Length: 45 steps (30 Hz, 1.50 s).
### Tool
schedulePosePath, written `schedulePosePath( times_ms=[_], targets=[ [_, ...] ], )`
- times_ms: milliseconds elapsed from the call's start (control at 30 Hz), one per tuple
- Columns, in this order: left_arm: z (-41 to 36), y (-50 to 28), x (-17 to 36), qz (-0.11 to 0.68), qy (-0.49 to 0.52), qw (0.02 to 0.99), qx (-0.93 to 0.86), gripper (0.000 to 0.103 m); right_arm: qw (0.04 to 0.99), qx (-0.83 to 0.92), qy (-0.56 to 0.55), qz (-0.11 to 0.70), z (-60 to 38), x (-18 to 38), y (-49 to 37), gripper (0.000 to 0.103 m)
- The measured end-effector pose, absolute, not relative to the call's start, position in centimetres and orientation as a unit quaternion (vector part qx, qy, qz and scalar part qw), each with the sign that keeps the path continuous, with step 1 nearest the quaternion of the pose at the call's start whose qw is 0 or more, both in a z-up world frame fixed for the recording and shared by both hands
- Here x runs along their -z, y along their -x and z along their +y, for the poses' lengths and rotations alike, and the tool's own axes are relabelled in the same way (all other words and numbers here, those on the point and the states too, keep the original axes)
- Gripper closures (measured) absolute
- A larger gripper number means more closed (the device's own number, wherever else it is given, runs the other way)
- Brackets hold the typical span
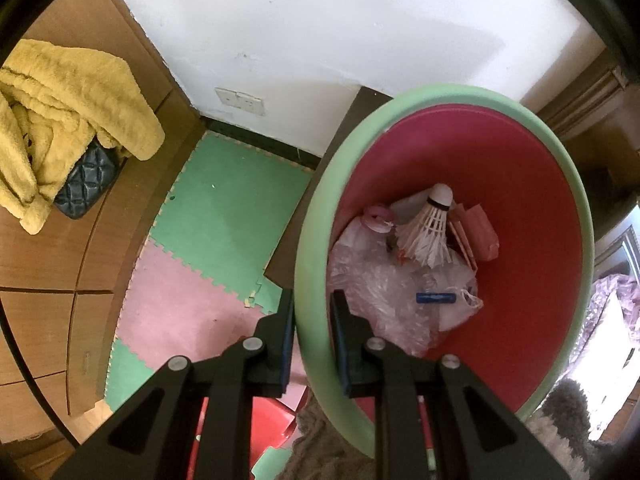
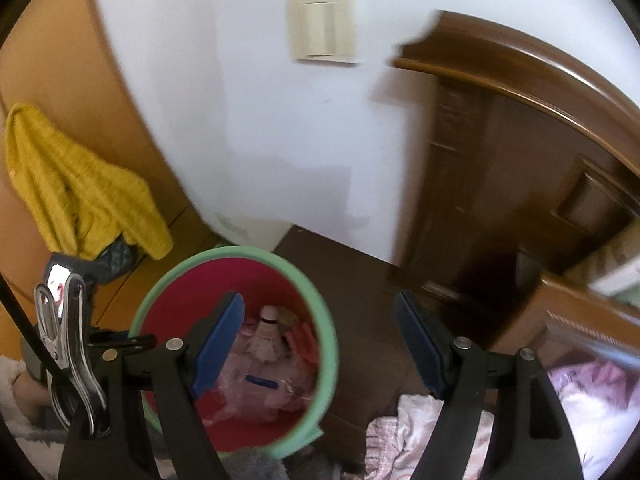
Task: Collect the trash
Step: 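Move the open right tool to the green selfie stick box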
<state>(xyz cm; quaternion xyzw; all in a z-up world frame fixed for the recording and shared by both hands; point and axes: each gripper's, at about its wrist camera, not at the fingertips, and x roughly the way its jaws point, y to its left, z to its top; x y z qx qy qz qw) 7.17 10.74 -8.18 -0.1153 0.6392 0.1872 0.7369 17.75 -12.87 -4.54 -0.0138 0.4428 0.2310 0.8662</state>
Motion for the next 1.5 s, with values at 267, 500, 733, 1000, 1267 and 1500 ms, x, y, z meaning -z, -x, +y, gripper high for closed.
schedulePosePath(
  times_ms=[267, 500, 733, 1000, 1267, 1500],
  targets=[
    [11.0, -7.4, 7.9, 0.646, 0.114, 0.731, -0.188, 0.086, 0.88, -0.161, -0.054, 0.443, -19.7, 4.7, -17.6, 0.032],
    [10.3, -7.8, 7.6, 0.646, 0.087, 0.734, -0.192, 0.086, 0.903, -0.127, -0.084, 0.402, -23.6, 3.3, -16.3, 0.036],
    [10.3, -8.1, 7.0, 0.64, 0.093, 0.736, -0.199, 0.086, 0.912, -0.068, -0.101, 0.391, -28.3, 3.1, -16.0, 0.034],
    [10.4, -8.0, 6.9, 0.633, 0.102, 0.739, -0.209, 0.087, 0.91, 0.014, -0.129, 0.393, -36.1, 3.4, -17.2, 0.018],
    [10.2, -7.8, 6.8, 0.627, 0.105, 0.739, -0.221, 0.088, 0.915, 0.026, -0.133, 0.379, -40.1, 3.9, -19.8, 0.018],
    [10.2, -7.6, 6.8, 0.625, 0.107, 0.737, -0.235, 0.088, 0.922, 0.014, -0.136, 0.362, -41.0, 3.6, -20.7, 0.018]
  ],
)
